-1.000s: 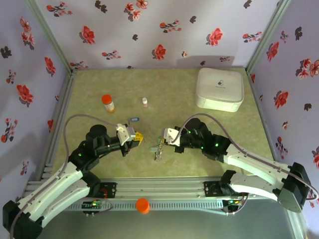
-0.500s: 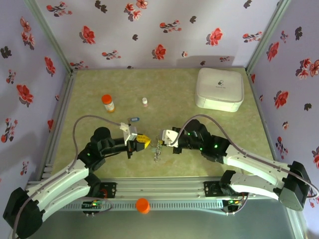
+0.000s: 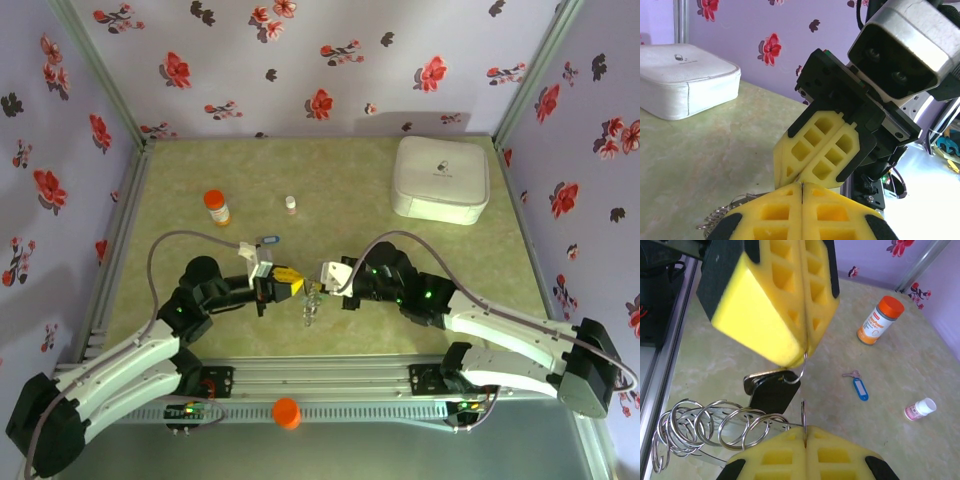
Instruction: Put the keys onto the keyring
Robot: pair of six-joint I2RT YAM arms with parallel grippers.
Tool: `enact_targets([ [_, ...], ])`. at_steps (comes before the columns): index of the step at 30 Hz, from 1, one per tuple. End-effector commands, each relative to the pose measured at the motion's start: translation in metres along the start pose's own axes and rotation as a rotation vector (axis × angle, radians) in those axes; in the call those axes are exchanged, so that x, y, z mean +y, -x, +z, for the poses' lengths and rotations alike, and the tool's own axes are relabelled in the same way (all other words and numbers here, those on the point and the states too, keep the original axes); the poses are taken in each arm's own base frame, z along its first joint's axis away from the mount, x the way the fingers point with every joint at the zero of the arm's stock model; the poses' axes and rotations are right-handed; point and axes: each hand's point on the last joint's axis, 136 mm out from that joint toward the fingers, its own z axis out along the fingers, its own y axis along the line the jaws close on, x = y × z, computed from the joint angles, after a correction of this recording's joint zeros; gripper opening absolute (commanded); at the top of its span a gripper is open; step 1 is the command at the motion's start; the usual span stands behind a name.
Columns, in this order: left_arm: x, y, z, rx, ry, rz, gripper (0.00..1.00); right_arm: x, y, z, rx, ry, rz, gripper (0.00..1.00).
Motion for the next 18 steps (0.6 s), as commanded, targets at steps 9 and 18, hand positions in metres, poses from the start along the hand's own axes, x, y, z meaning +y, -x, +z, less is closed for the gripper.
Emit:
enact_targets([
  [9,0.01,0.001,0.001,-0.012,0.06,-0.011,0.0,-0.012,0.021,0.006,-0.07,-0.057,0.101,0.0],
  [18,0.015,0.001,0.001,-0.021,0.09,-0.037,0.0,-0.012,0.025,0.005,-0.098,-0.06,0.145,0.0],
])
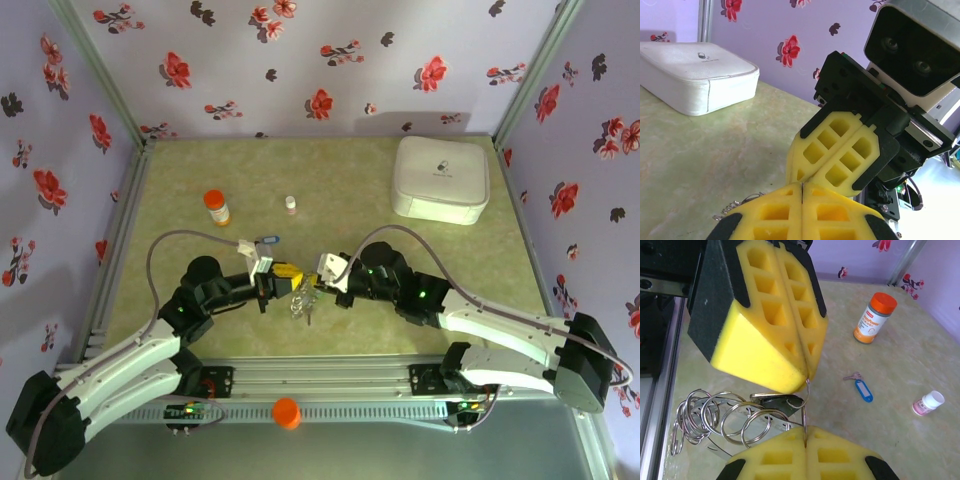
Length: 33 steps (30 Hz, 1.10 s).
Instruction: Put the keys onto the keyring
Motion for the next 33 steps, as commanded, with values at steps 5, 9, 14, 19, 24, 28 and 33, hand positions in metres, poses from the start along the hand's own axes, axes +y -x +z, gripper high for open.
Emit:
enact_targets([
  [5,0.006,0.0,0.0,-0.001,0.039,-0.024,0.0,-0.001,0.022,-0.003,-0.084,-0.014,0.023,0.0],
  [9,0.013,-0.001,0.0,0.01,0.08,-0.038,0.0,-0.001,0.025,-0.004,-0.1,-0.012,0.029,0.0],
  [14,0.018,-0.002,0.0,0.013,0.111,-0.044,0.0,0.003,0.026,-0.005,-0.116,0.002,0.028,0.0],
  [19,0.022,0.0,-0.001,0.004,0.134,-0.057,0.0,0.003,0.026,-0.006,-0.121,-0.005,0.024,0.0],
  [24,0.025,-0.002,0.0,0.001,0.148,-0.085,0.0,0.003,0.025,-0.007,-0.129,-0.009,0.019,0.0],
  [28,0.024,0.0,-0.001,-0.012,0.143,-0.09,0.0,0.007,0.021,-0.006,-0.117,0.007,0.003,0.0],
  [33,0.024,0.001,0.0,-0.014,0.14,-0.092,0.0,0.014,0.018,-0.005,-0.1,0.029,-0.043,0.0],
])
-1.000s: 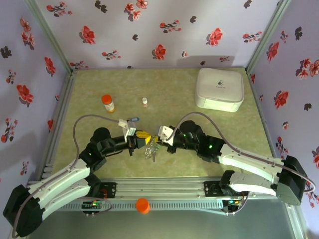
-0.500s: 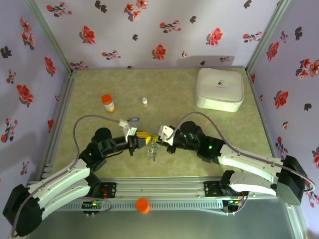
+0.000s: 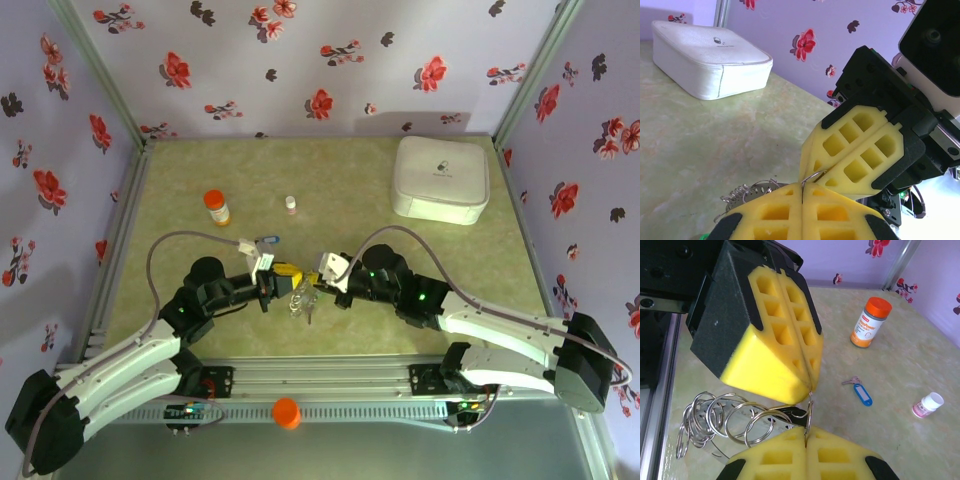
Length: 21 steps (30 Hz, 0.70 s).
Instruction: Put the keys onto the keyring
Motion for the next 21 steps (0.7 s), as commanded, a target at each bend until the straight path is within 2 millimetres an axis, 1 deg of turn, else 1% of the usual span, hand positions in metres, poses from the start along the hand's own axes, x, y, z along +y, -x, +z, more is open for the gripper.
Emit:
enact_targets([
  [1,0.011,0.009,0.0,-0.03,0.062,-0.012,0.0,0.015,0.017,-0.006,-0.066,0.053,-0.067,0.0],
  [14,0.009,0.011,0.0,-0.038,0.048,-0.014,0.0,0.035,0.007,-0.002,-0.008,0.123,-0.158,0.0],
  [21,0.015,0.008,0.0,-0.022,0.083,-0.026,0.0,0.035,0.007,-0.003,-0.006,0.11,-0.177,0.0],
])
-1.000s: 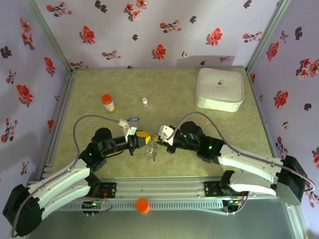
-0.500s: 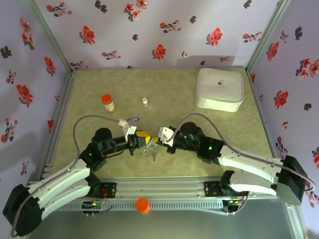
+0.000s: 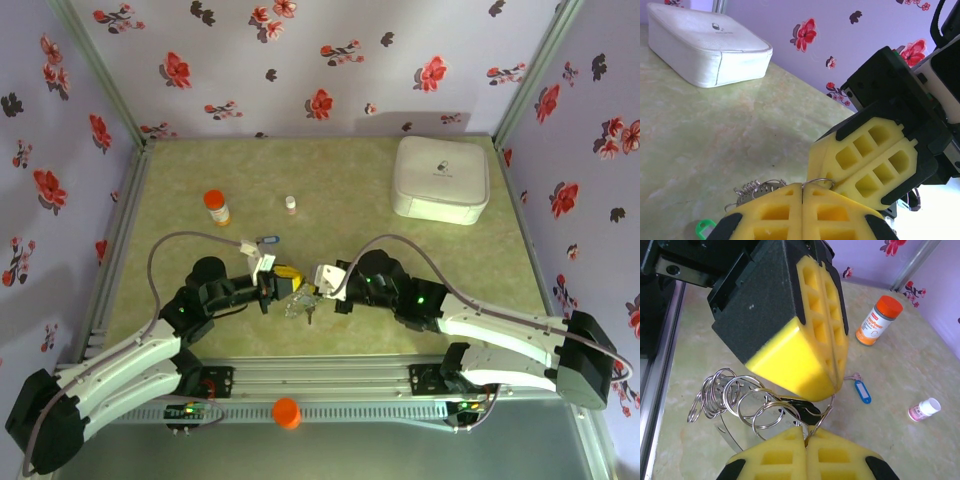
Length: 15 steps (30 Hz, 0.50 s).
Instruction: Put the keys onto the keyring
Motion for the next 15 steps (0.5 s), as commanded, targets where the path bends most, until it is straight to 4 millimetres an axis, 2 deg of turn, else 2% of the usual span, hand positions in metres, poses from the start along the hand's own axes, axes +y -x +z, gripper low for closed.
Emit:
enact_targets([
  [1,0.014,0.017,-0.001,-0.057,0.083,-0.001,0.0,0.019,0.018,-0.005,-0.059,0.078,-0.053,0.0],
  [15,0.024,0.005,0.003,0.017,0.128,-0.053,0.0,0.021,0.021,-0.005,-0.063,0.064,-0.103,0.0],
])
